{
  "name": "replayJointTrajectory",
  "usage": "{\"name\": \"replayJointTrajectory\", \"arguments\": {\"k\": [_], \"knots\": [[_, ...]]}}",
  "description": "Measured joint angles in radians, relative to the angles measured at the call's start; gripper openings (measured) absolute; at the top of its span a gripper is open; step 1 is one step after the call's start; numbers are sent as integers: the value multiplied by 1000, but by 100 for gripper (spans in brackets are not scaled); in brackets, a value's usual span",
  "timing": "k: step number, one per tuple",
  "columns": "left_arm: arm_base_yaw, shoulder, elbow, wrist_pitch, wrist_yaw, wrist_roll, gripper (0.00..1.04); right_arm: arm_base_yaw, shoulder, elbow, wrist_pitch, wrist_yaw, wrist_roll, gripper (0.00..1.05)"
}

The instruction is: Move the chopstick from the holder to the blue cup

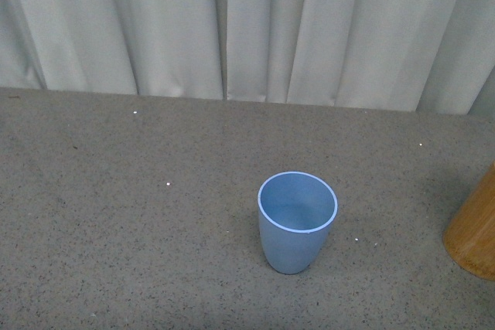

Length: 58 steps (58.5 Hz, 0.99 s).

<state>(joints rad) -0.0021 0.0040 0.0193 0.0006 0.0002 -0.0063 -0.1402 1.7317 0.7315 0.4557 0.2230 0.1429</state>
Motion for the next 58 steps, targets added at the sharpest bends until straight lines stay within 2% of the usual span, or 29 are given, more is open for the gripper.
{"name": "replayJointTrajectory", "arguments": {"k": [23,32,38,51,58], "knots": [[0,0,0,0,0,0,98,-1,75,60,5,67,2,95],[0,0,0,0,0,0,98,25,92,61,13,95,8,72],[0,0,0,0,0,0,98,56,98,55,39,89,15,49],[0,0,0,0,0,0,98,80,126,28,98,78,14,15],[0,0,0,0,0,0,98,83,136,17,132,70,18,1]]}}
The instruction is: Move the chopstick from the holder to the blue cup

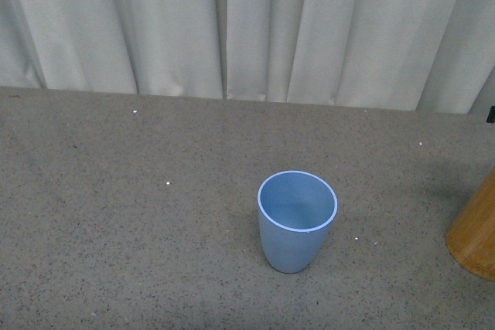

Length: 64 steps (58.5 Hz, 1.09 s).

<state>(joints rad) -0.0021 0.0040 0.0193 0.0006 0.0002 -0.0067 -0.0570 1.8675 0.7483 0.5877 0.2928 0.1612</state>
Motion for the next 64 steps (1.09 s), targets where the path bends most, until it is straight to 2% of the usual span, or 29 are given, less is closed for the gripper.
{"name": "replayJointTrajectory", "arguments": {"k": [38,64], "knots": [[0,0,0,0,0,0,98,-10,-70,-73,73,-124,79,1],[0,0,0,0,0,0,98,-103,-252,-93,32,-198,86,1]]}}
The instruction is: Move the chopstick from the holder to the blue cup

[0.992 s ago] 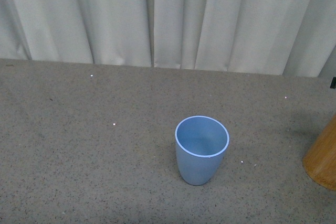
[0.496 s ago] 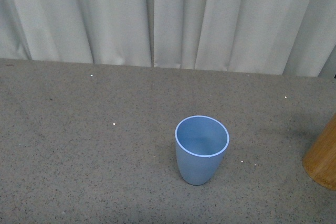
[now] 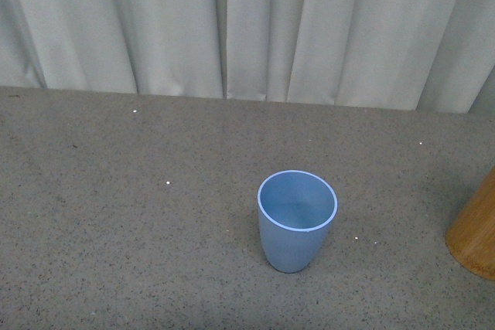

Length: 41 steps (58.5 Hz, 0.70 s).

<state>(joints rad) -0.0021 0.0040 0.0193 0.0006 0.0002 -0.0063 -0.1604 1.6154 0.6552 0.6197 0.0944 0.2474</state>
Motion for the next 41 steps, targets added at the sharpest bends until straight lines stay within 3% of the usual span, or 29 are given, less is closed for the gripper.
{"name": "replayJointTrajectory", "arguments": {"k": [41], "knots": [[0,0,0,0,0,0,98,55,-176,53,-114,-24,97,1]]}}
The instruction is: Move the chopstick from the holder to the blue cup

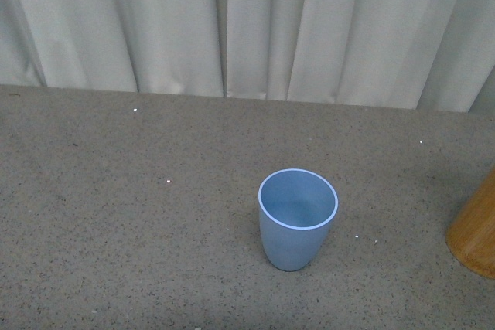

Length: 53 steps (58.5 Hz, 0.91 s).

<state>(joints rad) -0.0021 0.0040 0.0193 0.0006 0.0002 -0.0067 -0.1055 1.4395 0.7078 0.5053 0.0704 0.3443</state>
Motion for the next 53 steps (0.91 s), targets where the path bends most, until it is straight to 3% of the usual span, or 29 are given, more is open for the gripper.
{"name": "replayJointTrajectory", "arguments": {"k": [19,41,53], "knots": [[0,0,0,0,0,0,98,156,-98,-7,-32,26,109,1],[0,0,0,0,0,0,98,396,-8,-54,110,48,227,1],[0,0,0,0,0,0,98,442,67,-51,163,40,257,1]]}}
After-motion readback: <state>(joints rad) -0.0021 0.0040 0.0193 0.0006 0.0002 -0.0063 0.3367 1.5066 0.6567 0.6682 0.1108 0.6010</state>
